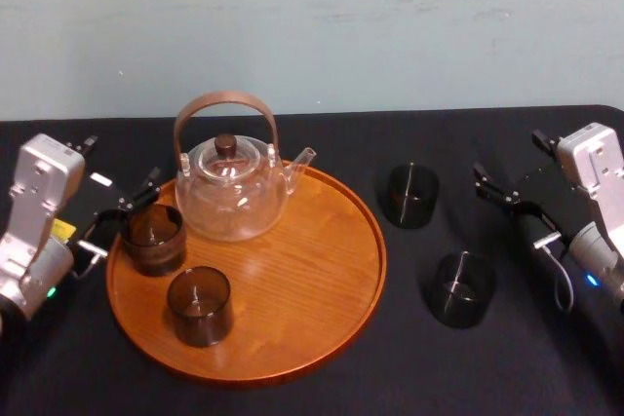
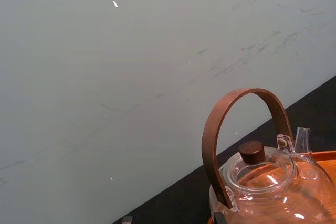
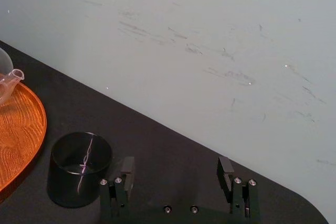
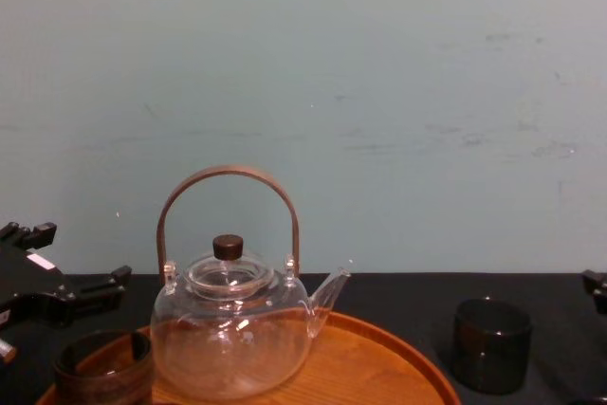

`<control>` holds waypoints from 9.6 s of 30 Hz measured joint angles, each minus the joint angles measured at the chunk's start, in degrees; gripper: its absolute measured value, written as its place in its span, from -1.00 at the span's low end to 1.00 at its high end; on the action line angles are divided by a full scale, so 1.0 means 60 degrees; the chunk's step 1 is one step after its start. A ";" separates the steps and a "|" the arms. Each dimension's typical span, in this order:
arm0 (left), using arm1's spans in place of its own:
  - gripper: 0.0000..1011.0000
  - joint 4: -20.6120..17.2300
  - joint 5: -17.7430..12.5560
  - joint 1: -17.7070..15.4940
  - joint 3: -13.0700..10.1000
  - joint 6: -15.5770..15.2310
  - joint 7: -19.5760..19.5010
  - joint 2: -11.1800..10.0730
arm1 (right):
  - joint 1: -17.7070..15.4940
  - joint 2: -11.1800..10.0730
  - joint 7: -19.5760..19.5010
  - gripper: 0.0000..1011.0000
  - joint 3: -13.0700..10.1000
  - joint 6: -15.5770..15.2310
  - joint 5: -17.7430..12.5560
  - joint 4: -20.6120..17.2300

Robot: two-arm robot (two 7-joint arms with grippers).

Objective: Pick up the glass from the table and place it on the tray.

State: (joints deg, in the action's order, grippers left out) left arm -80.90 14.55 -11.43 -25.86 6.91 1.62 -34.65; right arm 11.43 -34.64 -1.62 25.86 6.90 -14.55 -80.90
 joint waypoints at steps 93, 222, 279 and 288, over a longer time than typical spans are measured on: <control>0.98 -0.0001 -0.0001 0.0000 0.0000 0.0000 0.0000 0.0000 | -0.3965 -0.1890 0.3282 0.98 -0.2485 -0.2366 -0.1900 -0.4273; 0.98 -0.0001 0.0000 0.0000 0.0000 0.0000 0.0000 0.0000 | -0.1780 -0.0836 0.4551 0.78 -0.1536 -0.4217 -0.1851 -0.2881; 0.98 -0.0001 0.0000 0.0000 0.0000 0.0000 0.0000 0.0001 | 0.1198 0.0718 0.5826 0.78 0.1539 -0.3388 -0.1757 -0.1516; 0.98 0.0000 0.0000 -0.0001 0.0000 0.0000 0.0001 0.0000 | 0.1206 0.0778 0.5873 0.78 0.1738 -0.3370 -0.1703 -0.1191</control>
State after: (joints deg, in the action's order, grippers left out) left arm -80.90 14.55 -11.43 -25.86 6.91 1.62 -34.65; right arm 18.66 -29.98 33.62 36.29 -13.32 -24.77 -88.04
